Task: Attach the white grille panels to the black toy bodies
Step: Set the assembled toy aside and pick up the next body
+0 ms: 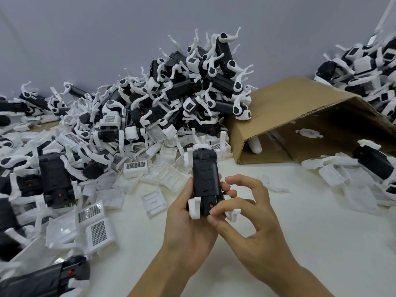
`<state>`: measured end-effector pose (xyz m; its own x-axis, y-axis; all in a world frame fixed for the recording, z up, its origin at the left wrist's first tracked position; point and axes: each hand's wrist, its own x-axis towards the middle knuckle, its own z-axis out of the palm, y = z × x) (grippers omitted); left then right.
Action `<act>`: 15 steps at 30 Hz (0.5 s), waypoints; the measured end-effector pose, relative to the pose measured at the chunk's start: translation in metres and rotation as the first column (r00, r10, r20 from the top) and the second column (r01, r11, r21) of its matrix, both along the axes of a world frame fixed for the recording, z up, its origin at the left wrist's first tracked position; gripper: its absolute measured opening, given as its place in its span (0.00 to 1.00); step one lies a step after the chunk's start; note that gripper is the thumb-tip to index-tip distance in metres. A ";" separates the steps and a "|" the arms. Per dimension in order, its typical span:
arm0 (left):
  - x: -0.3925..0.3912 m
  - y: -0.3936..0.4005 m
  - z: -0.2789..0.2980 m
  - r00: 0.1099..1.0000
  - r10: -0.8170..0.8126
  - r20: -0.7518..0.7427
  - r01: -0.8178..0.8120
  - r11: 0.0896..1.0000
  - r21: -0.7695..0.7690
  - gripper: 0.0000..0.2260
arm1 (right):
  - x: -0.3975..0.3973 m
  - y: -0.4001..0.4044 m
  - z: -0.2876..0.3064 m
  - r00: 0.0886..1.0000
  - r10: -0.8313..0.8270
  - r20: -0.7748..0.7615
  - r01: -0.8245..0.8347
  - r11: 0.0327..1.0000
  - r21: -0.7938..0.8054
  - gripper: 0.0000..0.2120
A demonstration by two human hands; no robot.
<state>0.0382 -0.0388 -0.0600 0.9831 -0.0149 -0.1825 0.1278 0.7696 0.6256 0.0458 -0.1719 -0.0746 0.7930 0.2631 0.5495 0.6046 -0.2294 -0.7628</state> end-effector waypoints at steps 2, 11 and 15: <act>0.000 0.001 0.001 1.000 -0.009 -0.001 0.009 1.000 -0.018 0.23 | 0.000 0.000 0.000 1.000 -0.014 -0.010 0.014 1.000 -0.006 0.09; 0.001 0.002 -0.001 1.000 -0.011 0.021 0.012 0.999 -0.044 0.22 | 0.001 0.000 -0.001 0.998 -0.066 -0.002 0.066 0.998 -0.021 0.18; 0.003 0.008 0.005 0.998 0.041 0.054 -0.041 0.999 0.000 0.21 | 0.005 -0.002 -0.003 0.990 -0.084 -0.109 0.088 0.996 0.028 0.31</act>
